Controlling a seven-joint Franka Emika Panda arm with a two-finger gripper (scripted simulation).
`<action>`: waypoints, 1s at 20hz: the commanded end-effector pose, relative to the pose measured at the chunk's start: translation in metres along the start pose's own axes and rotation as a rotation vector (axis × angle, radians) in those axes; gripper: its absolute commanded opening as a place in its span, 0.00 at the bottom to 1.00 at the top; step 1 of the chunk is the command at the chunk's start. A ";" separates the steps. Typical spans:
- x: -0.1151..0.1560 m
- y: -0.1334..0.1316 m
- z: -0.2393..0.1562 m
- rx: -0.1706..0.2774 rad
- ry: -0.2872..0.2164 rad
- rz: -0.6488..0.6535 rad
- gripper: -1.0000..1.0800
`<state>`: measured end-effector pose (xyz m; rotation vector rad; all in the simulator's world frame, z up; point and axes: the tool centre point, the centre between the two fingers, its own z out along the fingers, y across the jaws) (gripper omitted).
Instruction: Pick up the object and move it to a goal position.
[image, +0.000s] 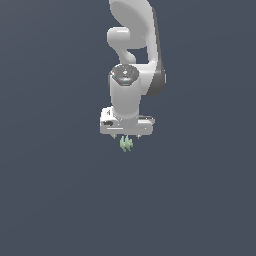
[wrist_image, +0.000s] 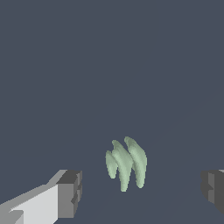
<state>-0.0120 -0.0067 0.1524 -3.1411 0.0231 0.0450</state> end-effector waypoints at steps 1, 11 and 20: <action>0.000 0.000 0.000 0.000 0.000 0.000 0.96; 0.005 0.020 -0.009 0.016 0.016 0.025 0.96; 0.001 0.018 0.000 0.012 0.017 -0.005 0.96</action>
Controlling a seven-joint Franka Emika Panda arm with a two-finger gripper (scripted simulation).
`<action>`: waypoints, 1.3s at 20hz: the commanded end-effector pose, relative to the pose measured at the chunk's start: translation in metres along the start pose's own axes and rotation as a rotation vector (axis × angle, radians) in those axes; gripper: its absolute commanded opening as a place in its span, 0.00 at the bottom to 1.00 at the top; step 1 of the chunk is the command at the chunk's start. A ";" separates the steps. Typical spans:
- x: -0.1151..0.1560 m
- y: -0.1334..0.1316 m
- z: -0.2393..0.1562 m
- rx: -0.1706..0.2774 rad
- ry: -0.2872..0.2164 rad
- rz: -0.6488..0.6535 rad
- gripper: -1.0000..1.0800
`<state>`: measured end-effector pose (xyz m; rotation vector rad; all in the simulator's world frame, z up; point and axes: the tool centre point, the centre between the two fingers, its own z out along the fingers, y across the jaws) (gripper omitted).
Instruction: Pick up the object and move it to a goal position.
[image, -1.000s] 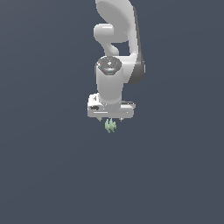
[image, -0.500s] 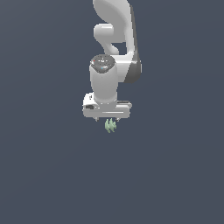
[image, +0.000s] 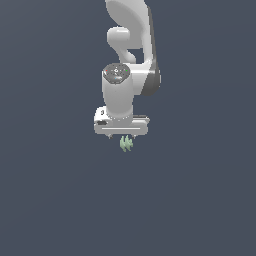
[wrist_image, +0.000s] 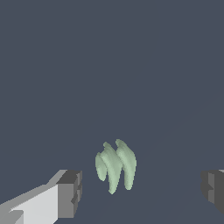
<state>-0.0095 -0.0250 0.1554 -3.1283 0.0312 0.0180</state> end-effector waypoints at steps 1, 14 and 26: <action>-0.003 -0.001 0.006 -0.002 0.000 -0.020 0.96; -0.035 -0.011 0.059 -0.013 0.009 -0.216 0.96; -0.040 -0.012 0.074 -0.014 0.009 -0.240 0.96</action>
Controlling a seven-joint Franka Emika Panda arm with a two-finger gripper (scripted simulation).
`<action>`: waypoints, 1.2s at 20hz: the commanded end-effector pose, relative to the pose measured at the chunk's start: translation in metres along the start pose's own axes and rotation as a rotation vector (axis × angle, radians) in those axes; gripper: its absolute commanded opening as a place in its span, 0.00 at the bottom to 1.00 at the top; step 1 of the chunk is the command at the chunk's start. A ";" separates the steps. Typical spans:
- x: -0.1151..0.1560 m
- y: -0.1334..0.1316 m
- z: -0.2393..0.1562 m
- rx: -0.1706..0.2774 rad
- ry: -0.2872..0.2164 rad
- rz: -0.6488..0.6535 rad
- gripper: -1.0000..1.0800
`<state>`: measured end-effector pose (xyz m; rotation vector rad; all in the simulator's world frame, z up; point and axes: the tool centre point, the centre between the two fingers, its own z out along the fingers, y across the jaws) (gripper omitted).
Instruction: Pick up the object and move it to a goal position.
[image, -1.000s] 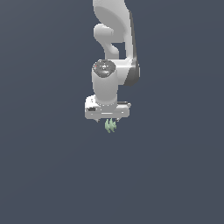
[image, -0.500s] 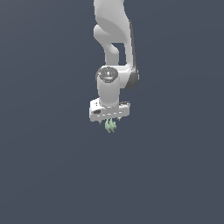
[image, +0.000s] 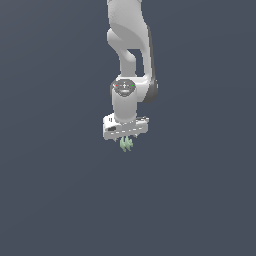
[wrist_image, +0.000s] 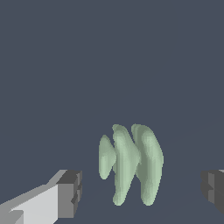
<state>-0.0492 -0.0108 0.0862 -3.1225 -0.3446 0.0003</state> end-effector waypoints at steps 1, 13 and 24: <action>-0.001 0.000 0.008 0.000 -0.001 -0.001 0.96; -0.001 0.000 0.046 0.000 0.000 -0.004 0.96; -0.001 0.000 0.045 -0.001 0.001 -0.005 0.00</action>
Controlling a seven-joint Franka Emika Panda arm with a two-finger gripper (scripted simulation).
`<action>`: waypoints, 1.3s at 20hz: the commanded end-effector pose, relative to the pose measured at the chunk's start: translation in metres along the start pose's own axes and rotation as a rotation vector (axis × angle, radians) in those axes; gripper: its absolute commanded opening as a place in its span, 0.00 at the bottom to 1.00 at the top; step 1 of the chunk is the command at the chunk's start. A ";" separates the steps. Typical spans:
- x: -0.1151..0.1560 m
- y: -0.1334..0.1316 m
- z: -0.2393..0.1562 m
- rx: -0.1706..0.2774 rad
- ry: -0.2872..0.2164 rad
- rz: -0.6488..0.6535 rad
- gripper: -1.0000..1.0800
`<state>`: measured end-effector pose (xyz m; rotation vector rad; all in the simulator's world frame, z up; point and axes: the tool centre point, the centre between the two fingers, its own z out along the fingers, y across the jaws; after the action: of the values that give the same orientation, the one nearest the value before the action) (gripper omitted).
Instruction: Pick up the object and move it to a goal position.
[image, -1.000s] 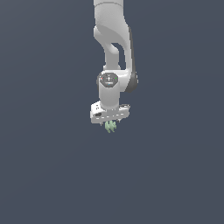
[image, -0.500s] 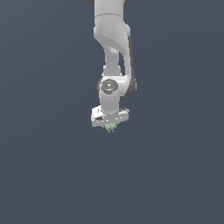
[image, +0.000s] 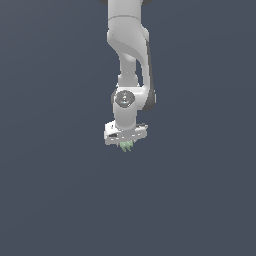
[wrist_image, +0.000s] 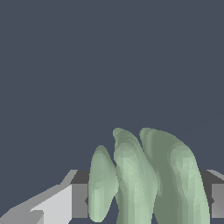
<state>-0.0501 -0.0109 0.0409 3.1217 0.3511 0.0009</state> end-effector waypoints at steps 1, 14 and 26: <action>0.000 0.000 0.000 0.000 0.000 0.000 0.00; 0.009 0.073 -0.028 0.000 0.000 -0.001 0.00; 0.026 0.177 -0.068 0.000 0.000 -0.001 0.00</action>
<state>0.0106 -0.1698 0.1054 3.1217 0.3487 0.0019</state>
